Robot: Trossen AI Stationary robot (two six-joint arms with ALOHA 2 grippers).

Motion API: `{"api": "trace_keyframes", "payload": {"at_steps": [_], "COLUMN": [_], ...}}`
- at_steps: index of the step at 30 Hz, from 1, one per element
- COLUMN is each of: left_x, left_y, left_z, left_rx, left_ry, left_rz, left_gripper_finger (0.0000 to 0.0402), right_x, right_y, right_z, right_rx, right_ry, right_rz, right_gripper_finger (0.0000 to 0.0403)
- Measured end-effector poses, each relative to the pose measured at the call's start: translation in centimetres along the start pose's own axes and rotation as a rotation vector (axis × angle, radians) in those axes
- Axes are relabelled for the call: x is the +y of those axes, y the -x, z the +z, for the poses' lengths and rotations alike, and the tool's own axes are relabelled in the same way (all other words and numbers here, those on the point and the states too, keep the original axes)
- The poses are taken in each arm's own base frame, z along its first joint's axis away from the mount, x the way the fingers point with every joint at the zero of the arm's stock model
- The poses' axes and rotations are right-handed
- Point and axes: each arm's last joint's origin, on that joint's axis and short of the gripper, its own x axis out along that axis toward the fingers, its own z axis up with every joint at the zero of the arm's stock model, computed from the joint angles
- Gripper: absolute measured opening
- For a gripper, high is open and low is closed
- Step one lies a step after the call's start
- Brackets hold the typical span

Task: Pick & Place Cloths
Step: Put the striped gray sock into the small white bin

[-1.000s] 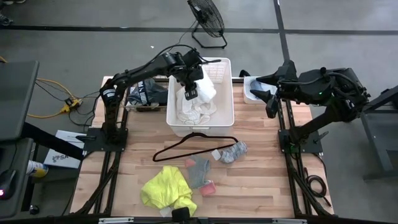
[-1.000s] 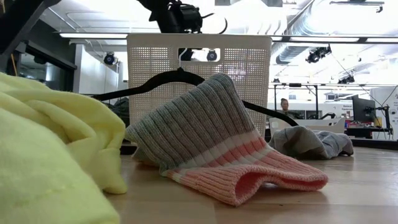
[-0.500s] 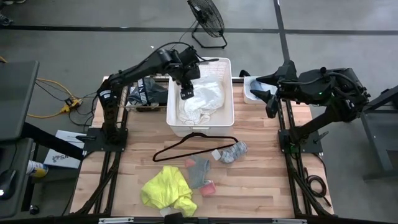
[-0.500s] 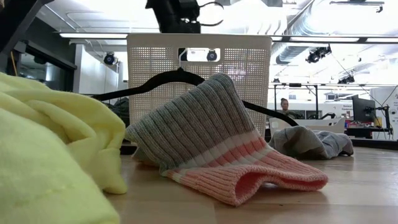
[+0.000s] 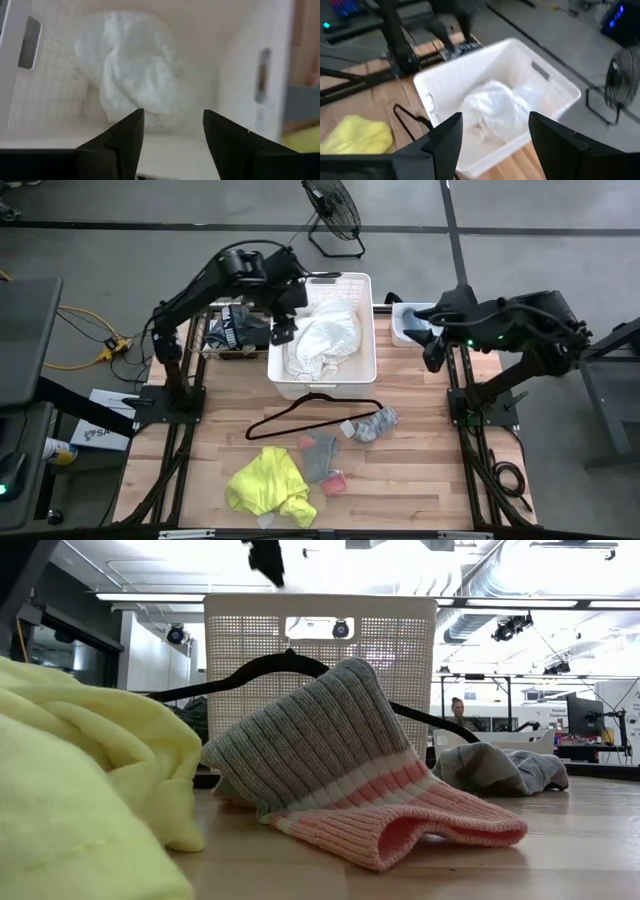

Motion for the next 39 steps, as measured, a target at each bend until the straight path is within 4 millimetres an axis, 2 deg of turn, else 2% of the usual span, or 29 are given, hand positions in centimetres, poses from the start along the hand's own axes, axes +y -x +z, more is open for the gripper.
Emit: {"api": "trace_keyframes", "payload": {"at_steps": [7,10,14,21,27,34,39], "left_x": [-4.1,-5.9,-7.9,-10.7,-12.4,-14.2,-15.9], "left_y": [4.4,5.6,6.1,4.4,3.0,1.4,-0.4], "left_z": [-2.3,-3.4,-5.3,-9.8,-13.5,-16.7,-18.4], "left_rx": [-0.076,-0.114,-0.148,-0.238,-0.370,-0.483,-0.544], "left_ry": [-0.035,-0.044,-0.060,-0.042,-0.005,0.013,-0.008], "left_rz": [-0.002,0.013,0.013,-0.039,-0.086,-0.077,-0.121], "left_gripper_finger": [0.0200,0.0200,0.0200,0.0200,0.0200,0.0200,0.0200], "right_x": [1.5,2.8,4.9,9.1,12.3,15.6,16.7], "right_y": [-1.3,-1.8,-2.8,-5.5,-7.7,-9.1,-9.3], "right_z": [-1.3,-1.9,-2.6,-4.2,-6.0,-8.3,-10.1], "right_rx": [0.108,0.126,0.160,0.226,0.275,0.313,0.329], "right_ry": [-0.010,-0.009,0.004,0.047,0.053,0.026,0.011], "right_rz": [-0.066,-0.086,-0.085,-0.099,-0.127,-0.147,-0.167], "right_gripper_finger": [0.0220,0.0220,0.0220,0.0220,0.0220,0.0220,0.0220]}}
